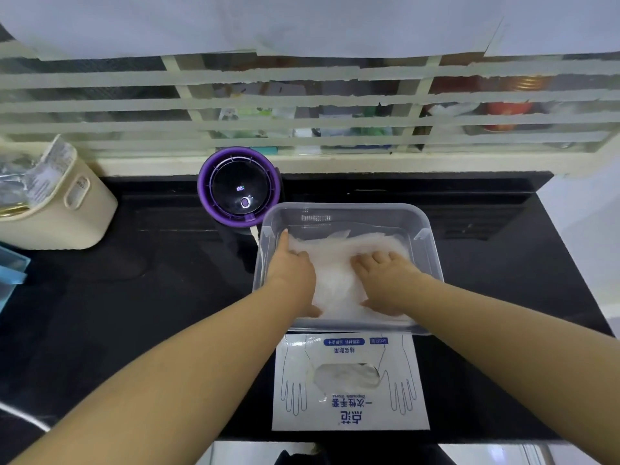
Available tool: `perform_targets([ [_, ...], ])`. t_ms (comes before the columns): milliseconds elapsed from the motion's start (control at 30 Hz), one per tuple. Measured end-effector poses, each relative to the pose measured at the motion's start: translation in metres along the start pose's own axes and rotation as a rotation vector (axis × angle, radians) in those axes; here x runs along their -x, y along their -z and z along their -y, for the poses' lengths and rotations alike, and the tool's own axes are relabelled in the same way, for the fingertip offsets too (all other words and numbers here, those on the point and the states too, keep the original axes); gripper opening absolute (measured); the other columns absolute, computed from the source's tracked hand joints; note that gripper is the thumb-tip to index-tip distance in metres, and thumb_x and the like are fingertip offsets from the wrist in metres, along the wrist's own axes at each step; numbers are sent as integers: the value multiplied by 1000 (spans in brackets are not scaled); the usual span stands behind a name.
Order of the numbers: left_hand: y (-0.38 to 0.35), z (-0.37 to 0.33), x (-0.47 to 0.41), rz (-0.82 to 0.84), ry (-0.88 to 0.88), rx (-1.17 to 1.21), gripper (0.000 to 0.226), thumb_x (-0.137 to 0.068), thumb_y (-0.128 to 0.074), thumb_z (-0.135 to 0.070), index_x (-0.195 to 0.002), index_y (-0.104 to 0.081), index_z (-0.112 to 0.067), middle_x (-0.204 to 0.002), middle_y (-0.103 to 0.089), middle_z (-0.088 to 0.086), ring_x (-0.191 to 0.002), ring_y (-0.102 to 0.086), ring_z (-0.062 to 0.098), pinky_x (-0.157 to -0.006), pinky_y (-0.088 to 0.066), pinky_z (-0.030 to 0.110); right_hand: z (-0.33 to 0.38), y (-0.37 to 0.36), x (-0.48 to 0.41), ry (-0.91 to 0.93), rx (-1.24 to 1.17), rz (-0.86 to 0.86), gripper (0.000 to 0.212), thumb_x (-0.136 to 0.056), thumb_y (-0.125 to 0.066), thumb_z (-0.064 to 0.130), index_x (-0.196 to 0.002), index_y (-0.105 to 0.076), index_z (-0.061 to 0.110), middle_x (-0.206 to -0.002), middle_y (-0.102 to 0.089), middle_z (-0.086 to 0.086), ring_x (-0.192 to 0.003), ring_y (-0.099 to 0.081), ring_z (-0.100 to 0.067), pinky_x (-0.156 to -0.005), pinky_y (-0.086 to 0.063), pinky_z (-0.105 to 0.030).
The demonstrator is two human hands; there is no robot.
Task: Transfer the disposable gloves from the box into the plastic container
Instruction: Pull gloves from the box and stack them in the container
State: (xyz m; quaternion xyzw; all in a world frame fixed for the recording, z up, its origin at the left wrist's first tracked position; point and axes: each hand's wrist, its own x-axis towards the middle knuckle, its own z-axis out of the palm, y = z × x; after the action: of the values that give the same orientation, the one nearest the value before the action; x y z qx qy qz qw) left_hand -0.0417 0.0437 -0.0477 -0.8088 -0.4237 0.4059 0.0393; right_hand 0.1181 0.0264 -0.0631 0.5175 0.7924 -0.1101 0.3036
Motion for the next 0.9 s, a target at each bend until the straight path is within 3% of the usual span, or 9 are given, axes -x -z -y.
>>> perform_targets([
  [133,-2,0,0,-50,-2,28,69,-90,-38,-64,-134,-46,-12,-133,-50,9,-124,-48,28,-115,12,57,-12,29,24,28,-81,11,72,-90,-54,49,-146,-27,13,-144,-38,-10,-129,-39,-28,-107,-36,-43],
  [333,-5,5,1,-93,-22,21,73,-87,-38,-70,-134,-47,-14,-132,-51,8,-126,-47,27,-114,10,58,-38,96,79,-23,-190,-154,44,-92,-52,46,-131,-53,27,-135,-51,5,-120,-50,-17,-101,-42,-35],
  [467,0,9,5,-112,-46,13,74,-87,-39,-72,-134,-49,-16,-133,-51,7,-127,-46,29,-114,9,57,-33,115,101,-39,-232,-286,34,-94,-52,40,-124,-60,26,-125,-58,7,-109,-55,-13,-94,-44,-31],
  [567,-1,11,9,-132,-57,19,72,-88,-40,-70,-137,-47,-18,-138,-49,7,-132,-40,32,-114,8,58,-6,114,94,86,-290,-394,31,-96,-50,34,-125,-58,27,-126,-57,8,-111,-54,-12,-99,-45,-33],
  [633,-1,10,13,-145,-57,-11,72,-89,-40,-69,-140,-44,-19,-142,-47,7,-133,-40,31,-115,7,59,15,97,76,163,-299,-356,34,-97,-49,31,-130,-55,28,-134,-52,5,-120,-50,-16,-102,-42,-37],
  [700,-1,9,17,-144,-58,-33,66,-91,-41,-66,-138,-47,-20,-139,-48,7,-129,-44,29,-116,6,59,25,69,53,111,-220,-252,38,-97,-50,30,-134,-50,23,-139,-47,-2,-125,-45,-22,-101,-40,-37],
  [800,-2,9,21,-126,-53,-35,56,-92,-44,-62,-130,-54,-21,-130,-53,7,-123,-49,28,-114,7,59,15,36,36,-77,-159,-89,41,-94,-55,32,-130,-52,13,-129,-50,-10,-114,-50,-28,-92,-44,-38],
  [900,-9,9,21,-83,-43,-73,53,-93,-43,-60,-129,-55,-22,-128,-53,6,-122,-48,29,-112,8,61,8,20,33,-136,-182,-30,41,-92,-59,31,-127,-51,10,-122,-50,-10,-106,-55,-29,-82,-46,-37],
])
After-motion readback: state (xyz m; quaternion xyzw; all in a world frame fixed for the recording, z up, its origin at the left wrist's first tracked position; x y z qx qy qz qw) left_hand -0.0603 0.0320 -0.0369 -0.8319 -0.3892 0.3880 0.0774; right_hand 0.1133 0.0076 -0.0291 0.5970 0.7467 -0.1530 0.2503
